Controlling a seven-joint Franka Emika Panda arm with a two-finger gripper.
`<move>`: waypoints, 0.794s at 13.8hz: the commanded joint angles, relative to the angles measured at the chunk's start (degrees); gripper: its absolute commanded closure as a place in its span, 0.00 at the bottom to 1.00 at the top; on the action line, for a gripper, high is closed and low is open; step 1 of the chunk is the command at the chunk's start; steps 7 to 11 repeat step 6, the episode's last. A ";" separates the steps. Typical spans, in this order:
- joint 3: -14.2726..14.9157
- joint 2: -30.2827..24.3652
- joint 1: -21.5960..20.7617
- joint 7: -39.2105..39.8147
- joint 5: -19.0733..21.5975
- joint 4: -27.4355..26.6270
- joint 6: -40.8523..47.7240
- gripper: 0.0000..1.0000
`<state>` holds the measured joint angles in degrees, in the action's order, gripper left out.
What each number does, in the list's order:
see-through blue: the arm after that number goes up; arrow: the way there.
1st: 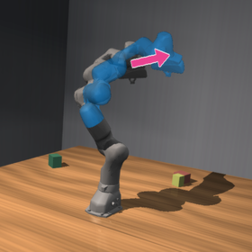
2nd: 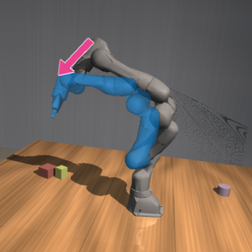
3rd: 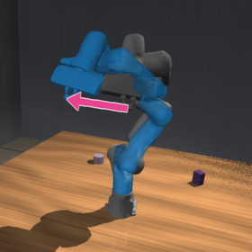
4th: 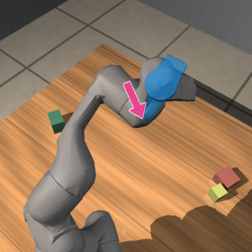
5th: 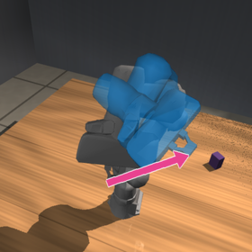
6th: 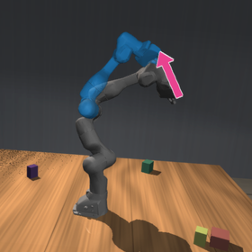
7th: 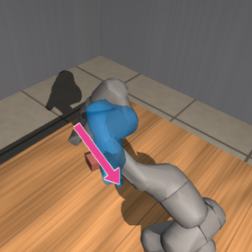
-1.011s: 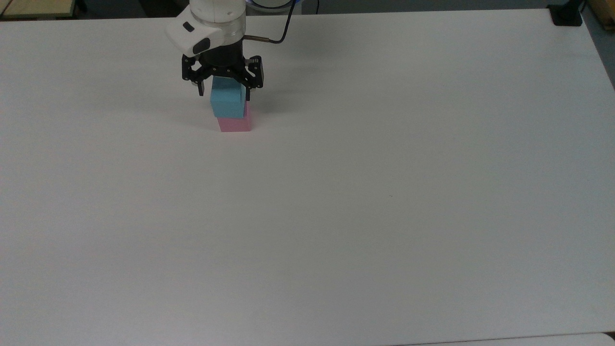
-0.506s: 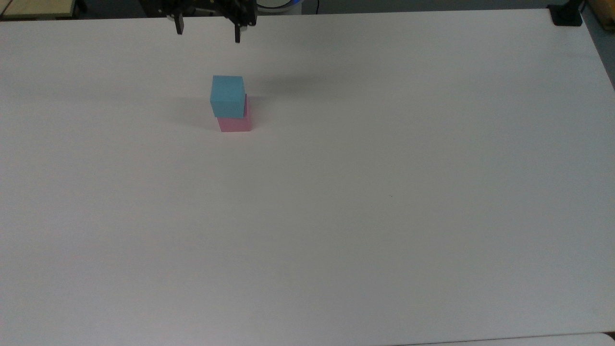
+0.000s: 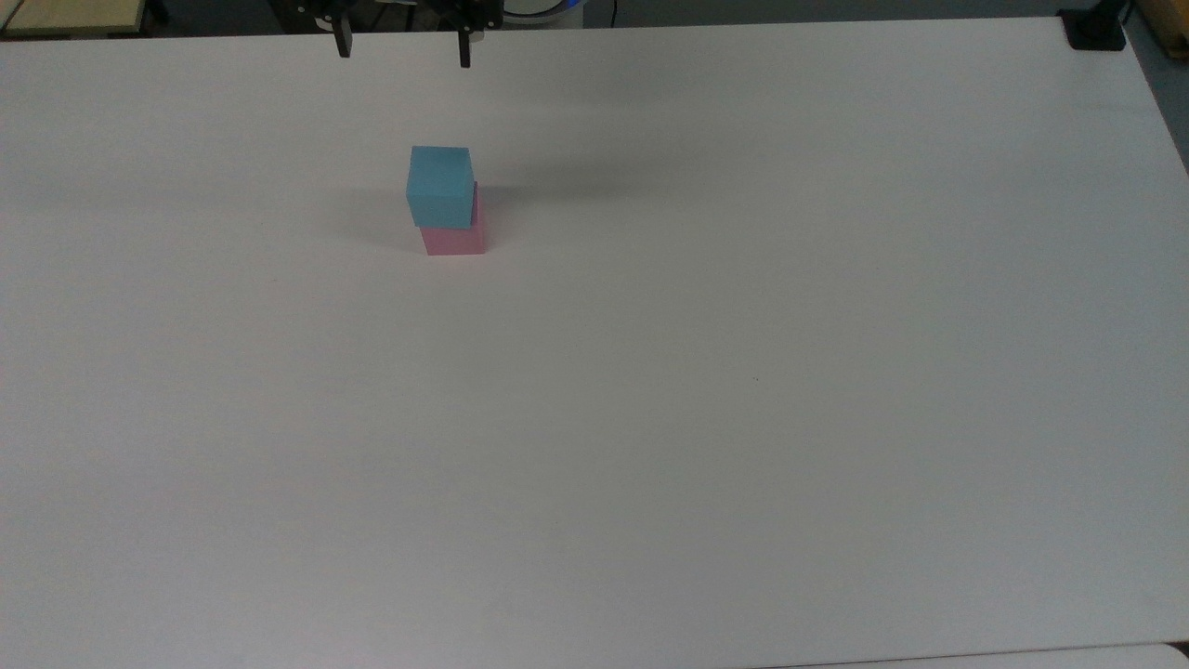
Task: Put blue cube on pink cube
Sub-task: 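Open the gripper and raise it away from the stacked cubes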
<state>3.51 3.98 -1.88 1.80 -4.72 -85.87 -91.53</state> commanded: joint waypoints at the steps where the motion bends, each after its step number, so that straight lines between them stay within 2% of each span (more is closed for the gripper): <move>1: 2.03 -0.46 -2.69 1.11 1.37 1.33 2.75 0.00; 3: 2.28 -0.73 -2.08 0.93 2.61 1.32 2.76 0.00; 11: 2.46 -1.87 -1.28 1.37 2.78 1.32 5.47 0.00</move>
